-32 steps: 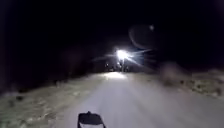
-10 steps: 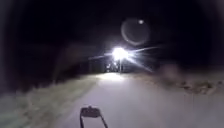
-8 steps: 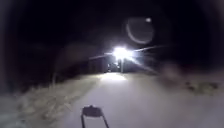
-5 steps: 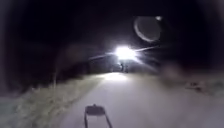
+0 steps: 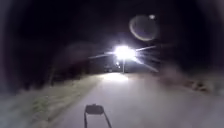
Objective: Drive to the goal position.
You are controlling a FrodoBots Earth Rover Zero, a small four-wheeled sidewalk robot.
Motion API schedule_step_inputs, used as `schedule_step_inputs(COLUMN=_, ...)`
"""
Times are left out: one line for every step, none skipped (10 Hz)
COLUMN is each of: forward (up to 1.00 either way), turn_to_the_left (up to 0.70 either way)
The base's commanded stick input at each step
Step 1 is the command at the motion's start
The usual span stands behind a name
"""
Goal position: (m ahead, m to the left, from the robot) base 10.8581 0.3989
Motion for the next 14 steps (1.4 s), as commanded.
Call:
schedule_step_inputs(forward=1.00, turn_to_the_left=0.02)
schedule_step_inputs(forward=1.00, turn_to_the_left=0.02)
schedule_step_inputs(forward=1.00, turn_to_the_left=0.02)
schedule_step_inputs(forward=1.00, turn_to_the_left=0.02)
schedule_step_inputs(forward=1.00, turn_to_the_left=0.02)
schedule_step_inputs(forward=1.00, turn_to_the_left=0.02)
schedule_step_inputs(forward=1.00, turn_to_the_left=0.09)
schedule_step_inputs(forward=1.00, turn_to_the_left=0.22)
schedule_step_inputs(forward=1.00, turn_to_the_left=0.10)
schedule_step_inputs(forward=1.00, turn_to_the_left=0.03)
schedule_step_inputs(forward=1.00, turn_to_the_left=0.08)
schedule_step_inputs(forward=1.00, turn_to_the_left=0.21)
schedule_step_inputs(forward=1.00, turn_to_the_left=0.08)
schedule_step_inputs(forward=1.00, turn_to_the_left=0.03)
